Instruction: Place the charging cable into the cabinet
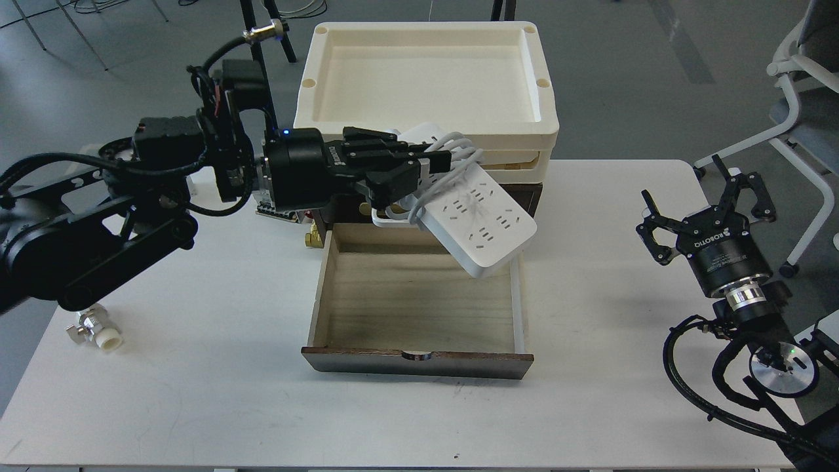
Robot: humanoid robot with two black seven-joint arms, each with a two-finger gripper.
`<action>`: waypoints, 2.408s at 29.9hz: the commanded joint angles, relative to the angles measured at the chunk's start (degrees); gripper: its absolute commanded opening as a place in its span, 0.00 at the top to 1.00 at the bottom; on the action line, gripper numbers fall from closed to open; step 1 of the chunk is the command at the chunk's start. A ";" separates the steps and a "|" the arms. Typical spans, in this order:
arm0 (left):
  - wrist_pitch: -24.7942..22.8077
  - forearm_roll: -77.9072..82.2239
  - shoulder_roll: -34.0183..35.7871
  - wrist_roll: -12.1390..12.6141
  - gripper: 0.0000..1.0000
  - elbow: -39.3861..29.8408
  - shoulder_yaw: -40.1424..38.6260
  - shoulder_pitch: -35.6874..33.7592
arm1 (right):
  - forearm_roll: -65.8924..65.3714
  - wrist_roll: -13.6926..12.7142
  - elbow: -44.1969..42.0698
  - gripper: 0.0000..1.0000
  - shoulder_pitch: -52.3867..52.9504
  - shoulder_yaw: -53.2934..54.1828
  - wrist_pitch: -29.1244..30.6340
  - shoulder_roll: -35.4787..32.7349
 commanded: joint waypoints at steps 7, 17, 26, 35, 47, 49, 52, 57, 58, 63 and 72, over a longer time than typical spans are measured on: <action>2.22 2.92 -5.08 0.00 0.97 7.42 1.85 4.69 | 0.04 0.00 0.00 0.01 0.00 0.09 0.00 0.03; 6.70 2.83 -5.00 0.00 0.97 8.22 1.93 12.86 | 0.04 0.00 0.00 0.01 0.00 0.01 0.00 0.03; 9.33 2.13 -6.48 0.00 0.96 12.87 1.85 13.92 | -0.05 0.00 -0.09 0.01 0.00 0.09 0.00 0.03; 12.24 1.87 -8.42 0.00 0.96 18.42 1.85 16.30 | 0.04 0.00 0.00 0.01 0.00 0.09 0.00 0.03; 13.91 2.04 -9.56 0.00 0.95 18.42 1.93 19.46 | -0.05 0.00 -0.09 0.01 0.00 0.09 0.00 0.03; 14.17 2.04 -9.65 0.00 0.94 18.51 1.93 19.72 | 0.04 0.00 -0.09 0.01 0.00 0.09 0.00 0.03; 14.26 1.78 -10.79 0.00 0.89 19.29 1.93 19.72 | 0.04 0.00 -0.09 0.01 0.00 0.09 0.00 0.03; 14.26 0.47 -13.25 0.00 0.70 23.16 1.85 19.72 | 0.04 0.00 -0.09 0.01 0.00 0.01 0.00 0.03; 14.26 -0.50 -13.26 0.00 0.68 23.16 1.85 19.72 | -0.05 0.00 -0.09 0.01 0.00 0.09 0.00 0.03; 14.09 -5.86 -13.26 0.00 0.25 22.99 1.85 19.46 | 0.04 0.00 -0.09 0.01 0.00 0.00 0.00 0.03; 13.65 -10.07 -6.07 0.00 0.09 13.43 0.79 19.55 | 0.04 0.00 -0.09 0.01 0.00 0.09 0.00 0.03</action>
